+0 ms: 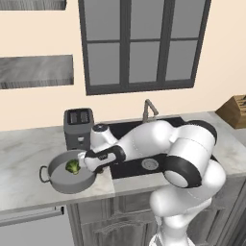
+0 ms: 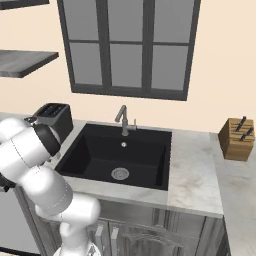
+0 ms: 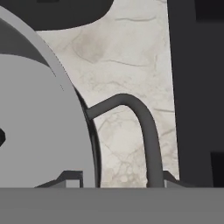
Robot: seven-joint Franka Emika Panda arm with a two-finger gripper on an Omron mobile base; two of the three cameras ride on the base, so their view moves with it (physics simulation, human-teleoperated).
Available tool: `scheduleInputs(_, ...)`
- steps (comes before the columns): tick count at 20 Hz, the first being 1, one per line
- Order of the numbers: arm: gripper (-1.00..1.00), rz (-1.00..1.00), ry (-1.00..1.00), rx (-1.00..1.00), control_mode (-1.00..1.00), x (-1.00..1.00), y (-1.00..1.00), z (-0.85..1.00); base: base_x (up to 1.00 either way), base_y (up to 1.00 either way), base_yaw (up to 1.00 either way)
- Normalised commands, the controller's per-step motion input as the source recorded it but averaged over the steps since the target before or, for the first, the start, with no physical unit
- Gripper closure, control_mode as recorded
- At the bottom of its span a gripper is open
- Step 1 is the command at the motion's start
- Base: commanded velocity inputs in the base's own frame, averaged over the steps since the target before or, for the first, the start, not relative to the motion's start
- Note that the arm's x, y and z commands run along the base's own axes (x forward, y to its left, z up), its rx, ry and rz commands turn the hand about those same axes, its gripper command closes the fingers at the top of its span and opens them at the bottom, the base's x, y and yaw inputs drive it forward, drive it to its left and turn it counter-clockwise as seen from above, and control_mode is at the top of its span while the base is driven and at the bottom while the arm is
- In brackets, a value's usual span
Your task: Dump the broccoli from the pot into the sink. Then turn on the water and wash the broccoli. Then turn off the water and put the broccoli back in the pot.
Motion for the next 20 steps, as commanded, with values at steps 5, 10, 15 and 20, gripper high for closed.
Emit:
scheduleInputs(5,1.00,-0.05,-0.01,0.00,-1.00,-0.30,-0.39,0.43,0.00,0.00,0.00)
scheduleInputs(10,1.00,-0.07,-0.03,0.00,-1.00,-0.50,-0.59,0.56,0.00,0.00,0.00)
scheduleInputs(15,1.00,-0.06,-0.04,0.02,-1.00,-0.64,-0.77,0.58,0.00,0.00,0.00)
scheduleInputs(20,1.00,-0.07,-0.03,0.05,-1.00,-0.44,-0.83,0.62,0.00,0.00,0.00)
